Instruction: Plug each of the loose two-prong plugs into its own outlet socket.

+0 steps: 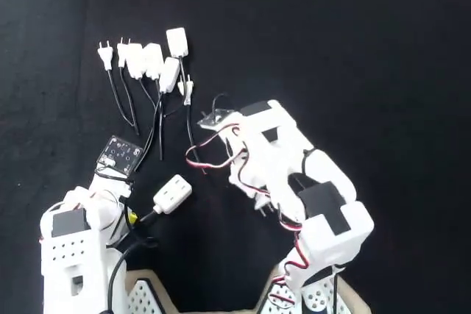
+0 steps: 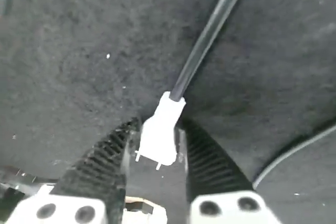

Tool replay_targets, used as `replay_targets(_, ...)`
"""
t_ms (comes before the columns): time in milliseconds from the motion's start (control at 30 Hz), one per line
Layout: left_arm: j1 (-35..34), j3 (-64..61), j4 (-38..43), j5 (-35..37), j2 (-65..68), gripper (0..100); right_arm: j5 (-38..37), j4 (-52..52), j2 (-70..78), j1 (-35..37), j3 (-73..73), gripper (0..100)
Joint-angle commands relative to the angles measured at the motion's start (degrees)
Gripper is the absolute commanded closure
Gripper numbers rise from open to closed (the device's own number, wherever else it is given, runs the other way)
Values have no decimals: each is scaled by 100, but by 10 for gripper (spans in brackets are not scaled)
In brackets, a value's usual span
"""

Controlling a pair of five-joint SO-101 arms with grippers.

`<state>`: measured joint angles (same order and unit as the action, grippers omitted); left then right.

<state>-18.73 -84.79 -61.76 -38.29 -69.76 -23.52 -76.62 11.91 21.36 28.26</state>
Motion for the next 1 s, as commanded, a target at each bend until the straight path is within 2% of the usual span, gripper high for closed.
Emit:
replay_targets(0, 75, 40, -35, -26, -44, 748, 88, -167, -242, 132, -127, 969)
replay_targets(233, 75, 40, -35, -26, -44, 748, 554, -220, -286, 448, -127, 977)
replay_targets(467, 75, 40, -35, -26, -44, 748, 466, -870, -567, -79, -664, 979)
replay_targets(600, 75, 40, -35, -35, -44, 748, 246, -888, -875, -264, -602, 979)
replay_targets(967, 75, 40, -35, -35, -44, 748, 404, 985, -1051, 105, 1314, 975)
